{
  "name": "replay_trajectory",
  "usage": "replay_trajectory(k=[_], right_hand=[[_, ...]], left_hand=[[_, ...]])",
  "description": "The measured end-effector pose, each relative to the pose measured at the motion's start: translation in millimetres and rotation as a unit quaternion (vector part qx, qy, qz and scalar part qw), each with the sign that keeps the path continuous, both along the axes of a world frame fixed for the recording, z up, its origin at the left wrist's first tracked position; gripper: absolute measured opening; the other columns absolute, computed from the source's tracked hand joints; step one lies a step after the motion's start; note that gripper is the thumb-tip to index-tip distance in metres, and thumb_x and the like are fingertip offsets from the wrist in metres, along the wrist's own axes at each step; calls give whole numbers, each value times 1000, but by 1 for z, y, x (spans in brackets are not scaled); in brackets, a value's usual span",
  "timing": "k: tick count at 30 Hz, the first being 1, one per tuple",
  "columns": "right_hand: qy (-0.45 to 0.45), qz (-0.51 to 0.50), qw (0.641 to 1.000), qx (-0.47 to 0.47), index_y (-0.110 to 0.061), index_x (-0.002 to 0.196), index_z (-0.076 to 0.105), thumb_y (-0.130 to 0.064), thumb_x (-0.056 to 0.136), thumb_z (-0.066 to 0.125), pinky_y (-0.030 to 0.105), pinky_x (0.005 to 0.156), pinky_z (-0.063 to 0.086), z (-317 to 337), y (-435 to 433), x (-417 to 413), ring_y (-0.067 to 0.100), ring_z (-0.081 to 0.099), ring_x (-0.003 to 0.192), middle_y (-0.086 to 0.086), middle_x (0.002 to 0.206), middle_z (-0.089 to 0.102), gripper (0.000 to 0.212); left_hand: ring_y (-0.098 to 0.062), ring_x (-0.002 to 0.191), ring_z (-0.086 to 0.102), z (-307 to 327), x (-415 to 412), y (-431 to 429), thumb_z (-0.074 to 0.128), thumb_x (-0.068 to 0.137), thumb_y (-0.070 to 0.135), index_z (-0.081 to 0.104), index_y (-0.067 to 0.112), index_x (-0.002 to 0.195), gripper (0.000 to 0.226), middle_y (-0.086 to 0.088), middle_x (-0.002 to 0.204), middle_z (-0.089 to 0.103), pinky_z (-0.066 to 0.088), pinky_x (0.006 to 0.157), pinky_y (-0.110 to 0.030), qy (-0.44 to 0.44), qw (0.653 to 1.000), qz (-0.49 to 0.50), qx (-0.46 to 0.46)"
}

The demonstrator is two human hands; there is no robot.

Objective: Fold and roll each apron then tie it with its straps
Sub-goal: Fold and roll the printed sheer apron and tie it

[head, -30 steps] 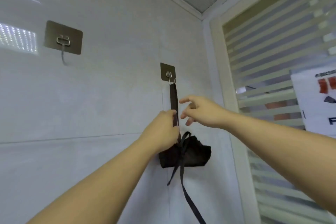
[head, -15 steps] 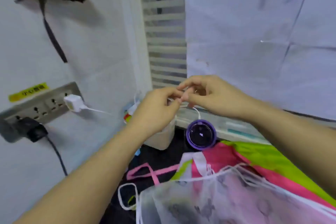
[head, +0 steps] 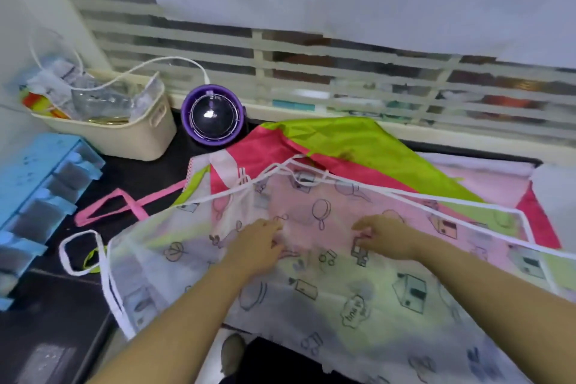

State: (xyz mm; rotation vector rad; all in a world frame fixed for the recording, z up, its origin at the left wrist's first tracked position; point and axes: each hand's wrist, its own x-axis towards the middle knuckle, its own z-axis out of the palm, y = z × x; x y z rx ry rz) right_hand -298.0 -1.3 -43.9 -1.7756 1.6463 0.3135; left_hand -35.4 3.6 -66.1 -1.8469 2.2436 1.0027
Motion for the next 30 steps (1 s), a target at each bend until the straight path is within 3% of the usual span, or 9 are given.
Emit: replay_trajectory(k=[4,6,9,13,16,19,24,28,30], right_hand=[[25,-24,996,-79,-12,138,44,-24,87,64,33,109,31,-29,-14,-21,26,36,133,11,146,38,56],[46,-35,993,-104,-13,142,38,-23,85,64,39,108,33,-36,-27,-25,29,31,135,12,149,32,63],[77,-60,988,-122,-16,148,26,-38,85,64,45,113,25,-44,-43,-26,30,22,141,10,156,20,77],[65,-113,974,-186,-15,144,35,-54,81,64,43,106,32,-46,-52,-29,33,35,130,14,141,40,80],[44,-96,975,-195,-12,127,52,-39,87,63,37,86,42,-43,-54,-27,31,51,113,13,121,55,49],[24,-60,985,-157,-7,109,59,-25,93,53,32,70,40,-33,-48,-18,29,58,98,14,104,62,24],[-107,-107,979,-136,-3,76,52,-18,91,55,31,61,31,37,-32,-13,19,45,70,10,77,51,21],[-171,-169,950,-199,-8,68,48,-18,88,55,31,58,27,123,-13,-10,19,39,64,6,67,42,24],[-187,-179,933,-251,-1,71,50,-19,88,55,31,61,27,165,2,-6,18,40,66,9,70,42,25]], left_hand=[[-27,147,5,-16,-11,11,48,93,48,10,25,153,75,0,161,-5,17,116,-51,-119,990,-79,14],[-26,148,-3,-19,-13,12,48,94,49,0,27,153,80,1,160,-13,14,116,-54,-145,985,-90,9],[-25,148,-6,-23,-14,11,47,94,49,-3,28,153,80,2,160,-16,13,116,-55,-154,984,-92,7],[-24,148,-6,-24,-14,11,49,94,48,-2,29,153,80,3,160,-16,12,116,-55,-153,985,-84,7],[-25,148,-6,-25,-15,11,49,94,48,-1,28,153,79,2,160,-15,13,116,-56,-156,984,-82,-1],[-26,148,-5,-27,-15,13,49,94,46,0,28,153,79,2,160,-15,12,116,-55,-147,986,-73,-8],[-26,148,1,-19,-14,21,46,94,51,0,30,152,77,-3,159,-15,13,116,-51,-134,988,-47,-65],[-26,147,8,10,-15,26,42,95,52,-2,31,152,75,-3,160,-12,8,116,-52,-120,977,-18,-177],[-23,147,8,33,-13,24,43,95,51,-3,32,152,76,-1,160,-12,4,116,-53,-106,970,3,-218]])
